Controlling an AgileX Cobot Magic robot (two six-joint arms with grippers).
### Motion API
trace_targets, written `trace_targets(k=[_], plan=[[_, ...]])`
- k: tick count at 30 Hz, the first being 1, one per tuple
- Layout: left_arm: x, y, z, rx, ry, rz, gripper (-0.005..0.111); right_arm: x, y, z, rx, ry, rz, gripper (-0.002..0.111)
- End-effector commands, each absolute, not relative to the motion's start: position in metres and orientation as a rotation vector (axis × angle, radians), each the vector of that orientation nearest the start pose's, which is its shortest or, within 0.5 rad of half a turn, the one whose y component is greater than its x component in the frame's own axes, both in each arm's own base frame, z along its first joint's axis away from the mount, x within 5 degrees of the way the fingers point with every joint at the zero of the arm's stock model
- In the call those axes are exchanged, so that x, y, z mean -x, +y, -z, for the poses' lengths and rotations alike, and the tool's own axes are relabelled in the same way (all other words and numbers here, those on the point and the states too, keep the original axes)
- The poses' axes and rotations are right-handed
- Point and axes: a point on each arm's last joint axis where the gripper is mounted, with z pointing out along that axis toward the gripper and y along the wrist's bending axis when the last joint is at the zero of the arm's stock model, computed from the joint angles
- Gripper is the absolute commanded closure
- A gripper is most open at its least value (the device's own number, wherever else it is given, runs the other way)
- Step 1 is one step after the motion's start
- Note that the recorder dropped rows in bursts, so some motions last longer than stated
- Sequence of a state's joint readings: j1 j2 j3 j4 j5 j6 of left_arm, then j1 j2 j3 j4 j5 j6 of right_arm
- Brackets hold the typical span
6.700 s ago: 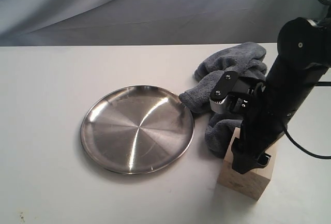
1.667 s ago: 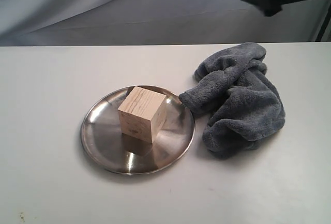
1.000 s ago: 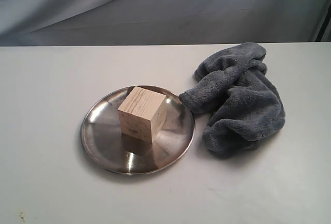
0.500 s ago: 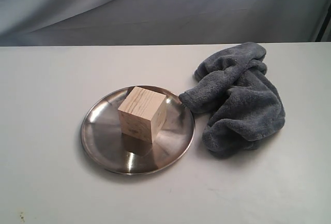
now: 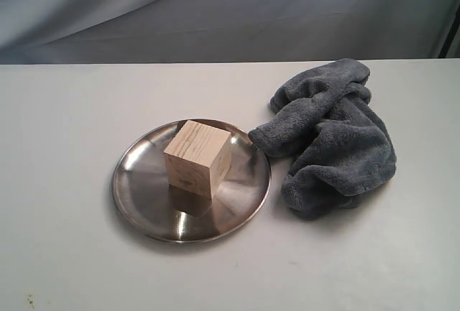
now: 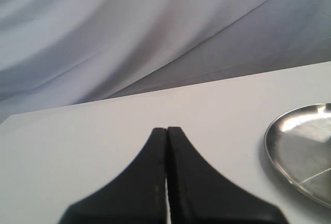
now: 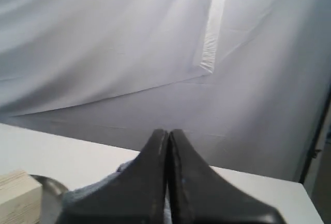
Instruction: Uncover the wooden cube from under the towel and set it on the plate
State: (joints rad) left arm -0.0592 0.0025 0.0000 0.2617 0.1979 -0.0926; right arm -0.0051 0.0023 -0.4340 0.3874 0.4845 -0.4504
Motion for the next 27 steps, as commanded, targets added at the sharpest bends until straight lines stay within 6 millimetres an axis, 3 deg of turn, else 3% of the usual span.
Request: trace_targets(k=[1, 2, 7, 21, 27], plan=[[-0.056, 0.001, -0.197, -0.142, 1.66, -0.113, 0.107, -0.039, 0.0, -0.267, 0.02, 1.516, 0.037, 0.108], [-0.056, 0.001, -0.197, -0.142, 1.66, -0.113, 0.107, -0.046, -0.003, -0.25, 0.017, 1.525, 0.073, 0.108], [-0.056, 0.001, -0.197, -0.142, 1.66, -0.113, 0.107, -0.056, -0.001, -0.213, 0.064, 1.513, 0.094, 0.108], [-0.056, 0.001, -0.197, -0.142, 1.66, -0.113, 0.107, -0.056, -0.002, -0.204, 0.089, 1.582, 0.135, 0.108], [-0.056, 0.001, -0.197, -0.142, 1.66, -0.113, 0.107, -0.056, -0.002, -0.203, 0.03, 1.592, 0.066, 0.108]])
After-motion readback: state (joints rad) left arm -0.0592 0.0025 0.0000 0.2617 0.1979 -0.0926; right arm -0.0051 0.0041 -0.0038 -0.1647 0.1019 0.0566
